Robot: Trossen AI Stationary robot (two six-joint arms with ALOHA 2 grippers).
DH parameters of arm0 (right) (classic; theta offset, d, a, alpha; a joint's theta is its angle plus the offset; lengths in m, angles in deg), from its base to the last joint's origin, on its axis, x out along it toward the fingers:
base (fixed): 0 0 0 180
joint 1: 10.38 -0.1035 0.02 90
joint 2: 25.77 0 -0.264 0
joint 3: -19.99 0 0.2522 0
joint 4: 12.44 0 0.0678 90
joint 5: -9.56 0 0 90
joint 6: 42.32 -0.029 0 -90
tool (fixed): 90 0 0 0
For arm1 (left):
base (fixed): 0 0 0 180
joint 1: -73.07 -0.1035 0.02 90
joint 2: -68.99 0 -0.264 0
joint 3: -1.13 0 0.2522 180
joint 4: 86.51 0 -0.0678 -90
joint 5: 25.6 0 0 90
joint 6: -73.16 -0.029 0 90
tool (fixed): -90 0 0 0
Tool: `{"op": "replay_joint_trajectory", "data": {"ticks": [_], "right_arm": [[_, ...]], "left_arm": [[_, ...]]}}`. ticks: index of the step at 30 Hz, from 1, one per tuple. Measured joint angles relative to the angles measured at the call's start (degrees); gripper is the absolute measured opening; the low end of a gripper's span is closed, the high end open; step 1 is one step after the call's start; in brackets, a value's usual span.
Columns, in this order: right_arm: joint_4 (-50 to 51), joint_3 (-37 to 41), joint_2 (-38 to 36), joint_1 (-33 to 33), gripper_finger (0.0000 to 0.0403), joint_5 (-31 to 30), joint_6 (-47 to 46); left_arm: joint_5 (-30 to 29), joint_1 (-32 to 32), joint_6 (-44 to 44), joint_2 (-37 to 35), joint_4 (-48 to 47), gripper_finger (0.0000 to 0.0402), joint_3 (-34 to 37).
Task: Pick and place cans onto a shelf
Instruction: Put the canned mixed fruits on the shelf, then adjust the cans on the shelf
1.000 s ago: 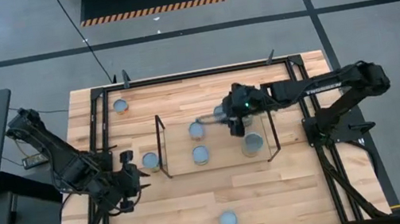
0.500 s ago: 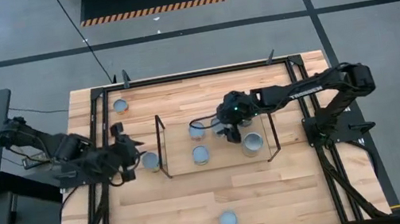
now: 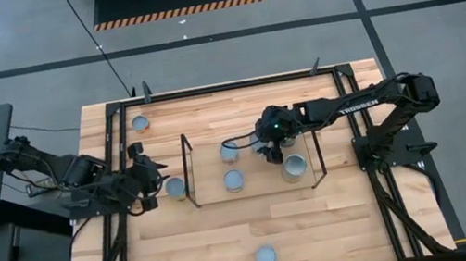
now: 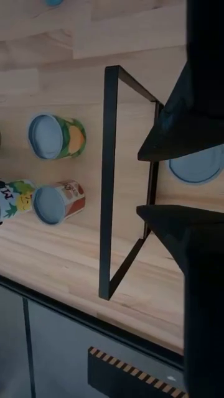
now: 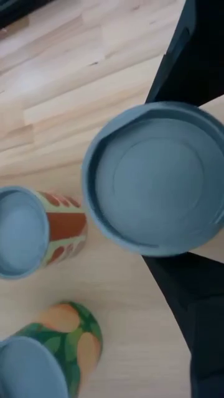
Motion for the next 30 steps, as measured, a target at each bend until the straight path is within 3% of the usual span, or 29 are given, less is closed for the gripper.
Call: {"op": "replay_joint_trajectory", "data": {"ticks": [11,17,20,25,30], "right_arm": [[-0.7,-0.3,0.0,-1.4,0.0357,0.3,-0.3],[2.0,-4.9,-0.1,-2.0,0.0358,0.2,0.7],[8.0,-9.4,-0.1,-2.0,0.0358,-1.7,2.0],[29.9,-19.7,-1.2,-2.7,0.0348,-6.6,-0.2],[40.3,-20.6,-4.7,-2.2,0.0294,-8.7,-5.2]], "left_arm": [[0.0,0.0,0.1,0.0,0.0,0.0130,0.0],[0.0,0.0,0.4,0.0,0.0,0.0130,0.0],[-0.1,0.0,0.9,0.0,0.0,0.0130,0.0],[0.0,0.0,2.6,0.0,-0.1,0.0130,0.0],[-0.8,0.0,2.5,0.0,0.0,0.0130,0.0]]}}
